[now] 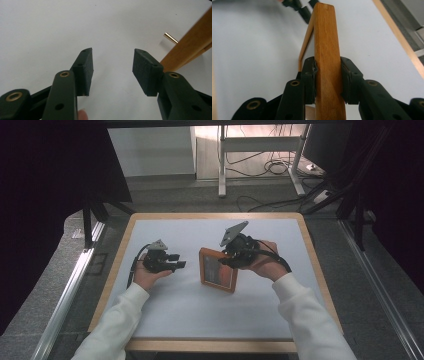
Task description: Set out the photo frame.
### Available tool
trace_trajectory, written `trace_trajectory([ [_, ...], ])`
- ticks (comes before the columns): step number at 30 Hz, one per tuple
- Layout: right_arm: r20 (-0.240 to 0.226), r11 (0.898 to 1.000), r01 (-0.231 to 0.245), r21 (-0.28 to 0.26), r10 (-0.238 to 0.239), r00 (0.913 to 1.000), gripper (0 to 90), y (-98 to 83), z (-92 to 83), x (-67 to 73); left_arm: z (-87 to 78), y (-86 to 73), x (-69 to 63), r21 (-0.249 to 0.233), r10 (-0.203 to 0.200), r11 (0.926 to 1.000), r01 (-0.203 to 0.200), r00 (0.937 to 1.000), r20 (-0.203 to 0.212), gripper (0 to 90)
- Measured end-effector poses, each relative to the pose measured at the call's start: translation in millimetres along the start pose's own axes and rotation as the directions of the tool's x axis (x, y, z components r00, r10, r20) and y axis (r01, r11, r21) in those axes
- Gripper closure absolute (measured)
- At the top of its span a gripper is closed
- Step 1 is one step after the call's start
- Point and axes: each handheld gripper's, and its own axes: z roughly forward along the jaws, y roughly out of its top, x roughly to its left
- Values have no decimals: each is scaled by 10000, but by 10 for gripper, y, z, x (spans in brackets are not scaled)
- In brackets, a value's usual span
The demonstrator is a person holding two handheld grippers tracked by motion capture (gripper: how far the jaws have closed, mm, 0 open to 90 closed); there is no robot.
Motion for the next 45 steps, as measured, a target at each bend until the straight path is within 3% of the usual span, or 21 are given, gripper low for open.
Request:
trace_trajectory([
  [8,575,9978,-540,-379,561,9968,627,-92,73,-121,13,-1,-15,4,-27,10000,27,10000,-21,510],
  [13,809,9973,-599,-433,633,9947,579,-122,110,-147,18,-4,-13,45,-16,10000,16,10000,-1,505],
  [28,1231,9941,-992,-438,1039,9869,499,-176,214,-267,33,-7,-13,83,48,10000,-48,10000,36,495],
  [35,1209,9922,-1116,-552,1175,9857,478,-194,246,-306,42,-11,-16,111,5,9999,-6,10000,63,492],
  [45,1610,9819,-1451,-1217,1638,9733,380,-235,102,-302,39,-10,-24,110,4,9999,-5,10000,92,489],
])
